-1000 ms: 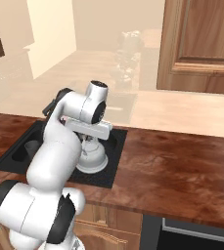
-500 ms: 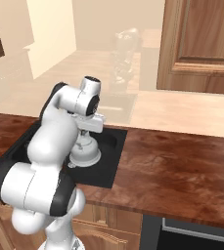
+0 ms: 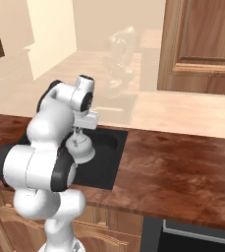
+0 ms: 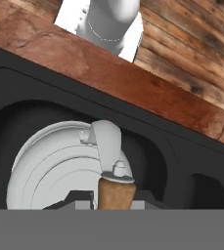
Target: Place the glass cup in the left basin and the kettle in the right basin of the sink.
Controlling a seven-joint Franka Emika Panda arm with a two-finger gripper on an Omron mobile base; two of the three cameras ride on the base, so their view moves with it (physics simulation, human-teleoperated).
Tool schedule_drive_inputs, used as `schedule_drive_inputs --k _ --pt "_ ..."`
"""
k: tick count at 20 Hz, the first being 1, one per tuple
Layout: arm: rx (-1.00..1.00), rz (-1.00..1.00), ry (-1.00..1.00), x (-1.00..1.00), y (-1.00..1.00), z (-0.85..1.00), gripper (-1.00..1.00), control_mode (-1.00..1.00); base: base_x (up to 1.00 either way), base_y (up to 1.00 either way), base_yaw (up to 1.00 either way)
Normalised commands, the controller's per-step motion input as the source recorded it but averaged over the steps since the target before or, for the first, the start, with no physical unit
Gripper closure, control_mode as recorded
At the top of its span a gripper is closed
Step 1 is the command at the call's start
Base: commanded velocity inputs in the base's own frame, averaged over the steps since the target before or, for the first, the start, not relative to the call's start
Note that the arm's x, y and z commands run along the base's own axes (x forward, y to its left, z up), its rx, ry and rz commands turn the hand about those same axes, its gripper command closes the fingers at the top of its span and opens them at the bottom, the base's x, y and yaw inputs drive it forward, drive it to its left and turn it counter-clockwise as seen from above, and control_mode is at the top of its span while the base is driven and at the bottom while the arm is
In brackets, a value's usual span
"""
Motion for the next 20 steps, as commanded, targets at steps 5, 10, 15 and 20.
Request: schedule_drive_inputs --k 5,10,15,20 --pt "0.00 0.07 0.00 0.35 0.02 -0.26 1.00 -1.00 0.00 0.00 0.00" --pt "0.00 0.05 0.00 0.25 0.00 -0.42 1.00 -1.00 0.00 0.00 0.00" --pt "0.00 0.05 0.00 0.24 0.00 -0.42 1.00 -1.00 0.00 0.00 0.00" --pt "0.00 0.05 0.00 0.27 0.00 -0.35 1.00 -1.00 0.00 0.00 0.00"
